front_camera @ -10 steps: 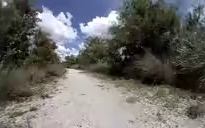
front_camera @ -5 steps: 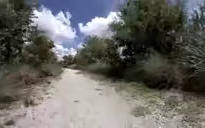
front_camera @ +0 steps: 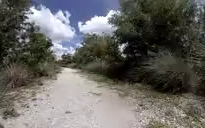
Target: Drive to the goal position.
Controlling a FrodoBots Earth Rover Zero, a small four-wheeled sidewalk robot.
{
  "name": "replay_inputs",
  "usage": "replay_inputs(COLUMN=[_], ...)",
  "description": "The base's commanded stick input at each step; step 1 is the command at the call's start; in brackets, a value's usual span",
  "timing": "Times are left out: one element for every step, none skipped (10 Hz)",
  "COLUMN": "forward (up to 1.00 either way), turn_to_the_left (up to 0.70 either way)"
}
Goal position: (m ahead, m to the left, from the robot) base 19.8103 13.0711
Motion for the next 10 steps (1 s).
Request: replay_inputs(forward=[0.7,0.7,0.7,0.7,0.7,0.7,0.7,0.7,0.7,0.7], turn_to_the_left=[0.29,0.1,0.0,0.0,0.0,0.0,0.0,0.35,0.3,0.13])
